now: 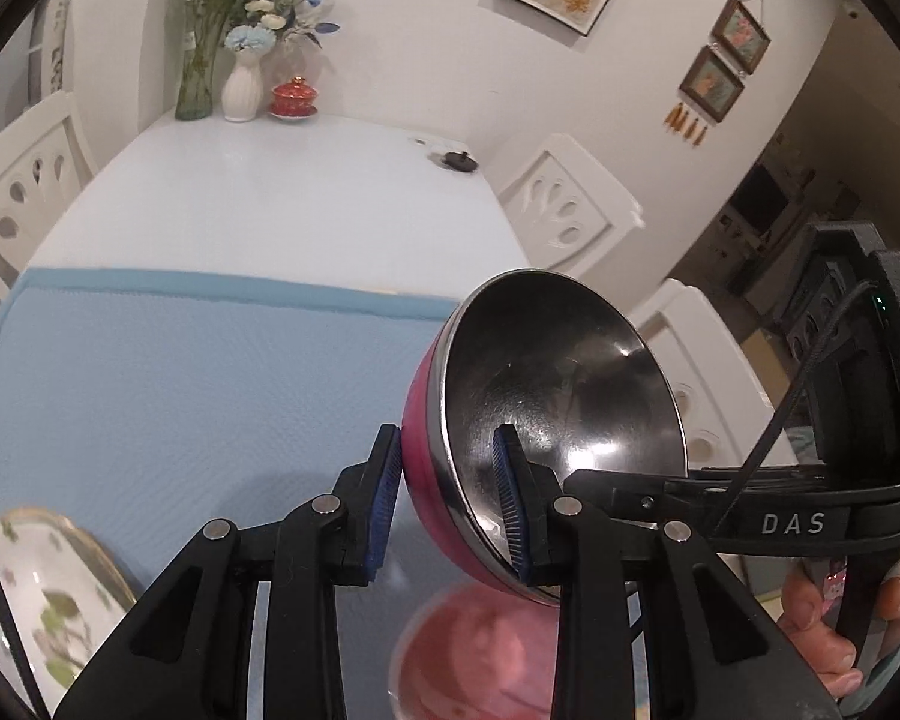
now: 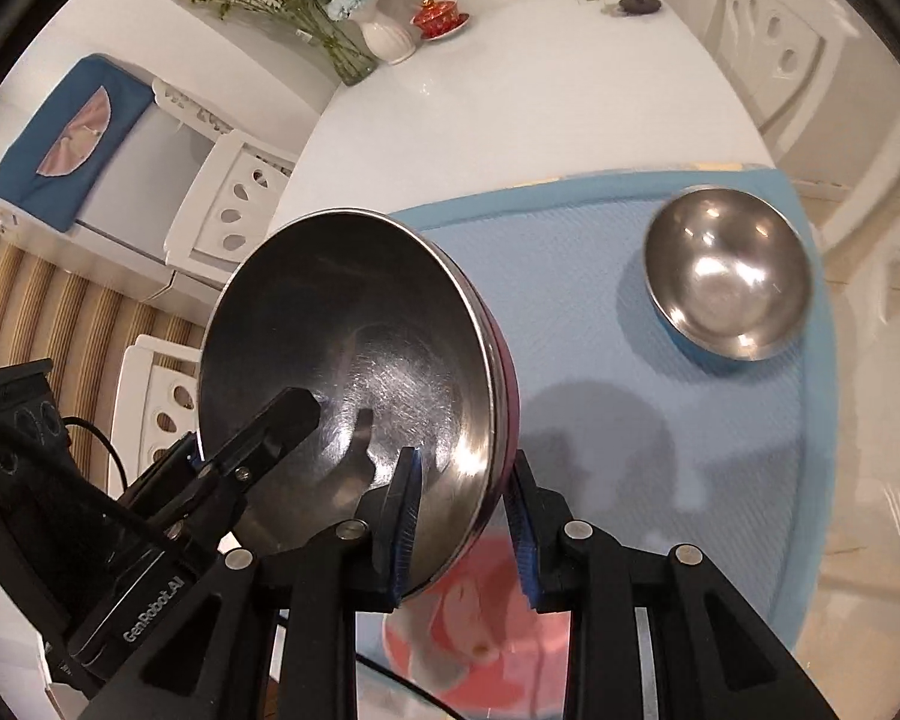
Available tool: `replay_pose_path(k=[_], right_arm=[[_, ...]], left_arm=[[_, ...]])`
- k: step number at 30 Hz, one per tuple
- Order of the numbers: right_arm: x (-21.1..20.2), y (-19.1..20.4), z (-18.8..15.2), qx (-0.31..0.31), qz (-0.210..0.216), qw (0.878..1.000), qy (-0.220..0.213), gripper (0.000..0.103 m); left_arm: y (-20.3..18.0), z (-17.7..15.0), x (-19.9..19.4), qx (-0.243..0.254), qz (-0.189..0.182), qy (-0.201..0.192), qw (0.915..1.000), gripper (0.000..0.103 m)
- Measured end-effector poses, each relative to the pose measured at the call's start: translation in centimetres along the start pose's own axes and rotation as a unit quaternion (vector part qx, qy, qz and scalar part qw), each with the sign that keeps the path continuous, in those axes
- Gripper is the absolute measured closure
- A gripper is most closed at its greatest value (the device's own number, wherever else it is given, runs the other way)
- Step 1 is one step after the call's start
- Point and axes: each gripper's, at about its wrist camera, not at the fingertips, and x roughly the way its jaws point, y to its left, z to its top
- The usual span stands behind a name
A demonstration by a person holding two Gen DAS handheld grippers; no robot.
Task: Organize plates and bowls
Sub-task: 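Lift the red steel bowl and carry it over the pink bowl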
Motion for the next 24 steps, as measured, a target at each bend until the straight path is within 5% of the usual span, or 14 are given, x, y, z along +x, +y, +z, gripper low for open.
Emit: replay_pose_path(k=[10, 24], right_arm=[[-3.4, -0.1, -8.1, 0.065, -0.031, 0.997, -0.008, 0.075], [-1.3, -0.5, -18.7, 0.109, -0.018, 0.993, 0.034, 0.074]], left_arm=[[-3.6, -4.7, -3.4, 0.060, -0.035, 0.011, 0.9975, 0.075], [-2.7, -13.0, -5.2, 0.042, -0.044, 0.050, 0.9969, 0.075]])
